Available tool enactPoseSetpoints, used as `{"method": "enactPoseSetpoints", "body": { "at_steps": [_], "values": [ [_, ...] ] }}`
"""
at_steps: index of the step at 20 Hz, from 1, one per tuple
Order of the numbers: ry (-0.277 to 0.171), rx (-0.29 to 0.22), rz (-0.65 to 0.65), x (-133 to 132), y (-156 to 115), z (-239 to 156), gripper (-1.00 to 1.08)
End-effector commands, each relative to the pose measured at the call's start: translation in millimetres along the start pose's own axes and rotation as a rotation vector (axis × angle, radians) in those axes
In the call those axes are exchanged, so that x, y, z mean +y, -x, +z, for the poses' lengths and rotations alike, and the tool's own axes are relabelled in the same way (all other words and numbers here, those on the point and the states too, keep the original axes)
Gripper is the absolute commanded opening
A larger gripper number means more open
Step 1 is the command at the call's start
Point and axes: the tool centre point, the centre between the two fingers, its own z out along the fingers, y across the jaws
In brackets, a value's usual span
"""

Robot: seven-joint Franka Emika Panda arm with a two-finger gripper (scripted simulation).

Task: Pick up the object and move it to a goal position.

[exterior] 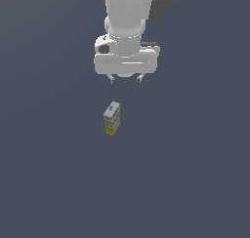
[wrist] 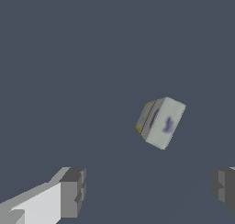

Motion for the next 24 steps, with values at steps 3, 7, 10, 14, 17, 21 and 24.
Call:
{"method": "enactPoseSetpoints", "body": {
  "at_steps": [3, 7, 10, 14, 17, 21, 24],
  "values": [
    [0.0, 0.0, 0.001, 1, 0, 0, 1.0],
    [-0.004, 0.001, 0.009, 6, 2, -3, 1.0],
    [-0.007, 0.002, 0.009, 10, 3, -7, 1.0],
    [-0.007, 0.002, 0.006, 10, 4, -8, 1.0],
    [-0.006, 0.002, 0.02, 11, 2, -4, 1.0],
    [-0.005, 0.003, 0.063, 17, -1, 8, 1.0],
    [-0.003, 0.003, 0.113, 24, -4, 23, 1.0]
  ]
}}
